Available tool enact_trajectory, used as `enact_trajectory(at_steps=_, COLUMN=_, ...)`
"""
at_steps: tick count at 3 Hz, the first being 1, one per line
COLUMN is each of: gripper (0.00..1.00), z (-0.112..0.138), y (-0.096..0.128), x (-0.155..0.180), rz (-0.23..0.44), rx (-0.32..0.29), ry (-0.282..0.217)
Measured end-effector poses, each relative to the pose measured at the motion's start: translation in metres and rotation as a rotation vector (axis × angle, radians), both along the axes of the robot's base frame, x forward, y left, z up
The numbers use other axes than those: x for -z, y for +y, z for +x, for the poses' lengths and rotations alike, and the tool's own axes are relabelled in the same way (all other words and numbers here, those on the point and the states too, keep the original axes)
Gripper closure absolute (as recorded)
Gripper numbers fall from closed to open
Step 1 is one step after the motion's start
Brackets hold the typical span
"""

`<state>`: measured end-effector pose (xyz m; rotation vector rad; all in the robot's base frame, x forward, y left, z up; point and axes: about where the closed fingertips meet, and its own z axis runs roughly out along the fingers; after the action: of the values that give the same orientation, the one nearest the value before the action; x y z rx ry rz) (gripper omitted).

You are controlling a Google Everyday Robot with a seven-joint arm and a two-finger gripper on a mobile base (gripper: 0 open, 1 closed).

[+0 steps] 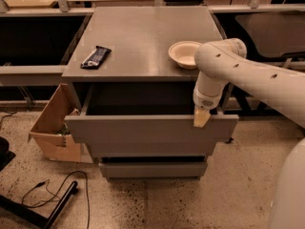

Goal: Open top drawer

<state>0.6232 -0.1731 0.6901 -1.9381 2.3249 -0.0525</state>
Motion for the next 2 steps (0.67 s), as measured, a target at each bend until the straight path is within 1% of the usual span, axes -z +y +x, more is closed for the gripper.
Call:
enact_trajectory(at_steps=1, gripper=1.0, z=-0.003, y=0.0, x=0.0, rz=0.0, rx=-0.001, ry=0.004)
enact_trajectory(at_steps=2, gripper=1.0, z=-0.032, y=-0.001, x=0.0, rz=0.001, rx=-0.006, ry=0.04)
